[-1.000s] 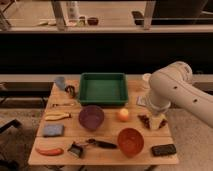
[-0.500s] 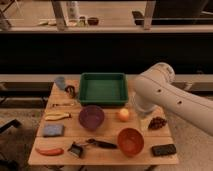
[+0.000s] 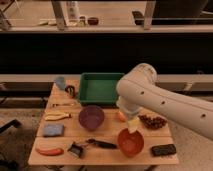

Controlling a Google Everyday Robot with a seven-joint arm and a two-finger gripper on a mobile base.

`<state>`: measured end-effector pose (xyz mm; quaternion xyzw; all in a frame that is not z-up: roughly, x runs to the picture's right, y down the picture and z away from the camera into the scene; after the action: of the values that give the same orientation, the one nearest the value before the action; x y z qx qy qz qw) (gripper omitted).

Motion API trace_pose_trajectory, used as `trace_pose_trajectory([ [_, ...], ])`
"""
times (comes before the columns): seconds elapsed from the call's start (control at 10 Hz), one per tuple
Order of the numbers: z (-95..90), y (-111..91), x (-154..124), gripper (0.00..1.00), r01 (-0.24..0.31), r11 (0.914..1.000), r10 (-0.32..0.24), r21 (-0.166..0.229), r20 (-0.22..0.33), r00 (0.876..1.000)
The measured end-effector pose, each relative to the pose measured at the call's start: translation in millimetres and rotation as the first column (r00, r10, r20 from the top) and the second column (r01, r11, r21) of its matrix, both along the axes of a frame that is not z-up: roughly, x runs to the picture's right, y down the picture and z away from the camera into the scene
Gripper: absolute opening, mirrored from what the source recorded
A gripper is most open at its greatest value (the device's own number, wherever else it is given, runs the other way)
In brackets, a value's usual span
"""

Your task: Place sponge in red bowl

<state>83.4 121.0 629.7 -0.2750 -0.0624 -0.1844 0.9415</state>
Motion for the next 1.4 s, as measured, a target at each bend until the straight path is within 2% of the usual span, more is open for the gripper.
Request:
trace_pose_trajectory([
  [0.2,0.1,1,-9,0.8,0.017,0.9999,-0.017,0.0,0.018,1.0],
  [0.6,3.5,5,-56,0.8,0.06,0.9982,-0.06,-0.001,0.054,0.997],
  [0.8,6.0,6,-70,0.8,0.091,0.9959,-0.091,-0.001,0.067,0.994],
  [1.4,17.0,6,-114,0.8,0.122,0.9925,-0.121,-0.008,0.102,0.987],
])
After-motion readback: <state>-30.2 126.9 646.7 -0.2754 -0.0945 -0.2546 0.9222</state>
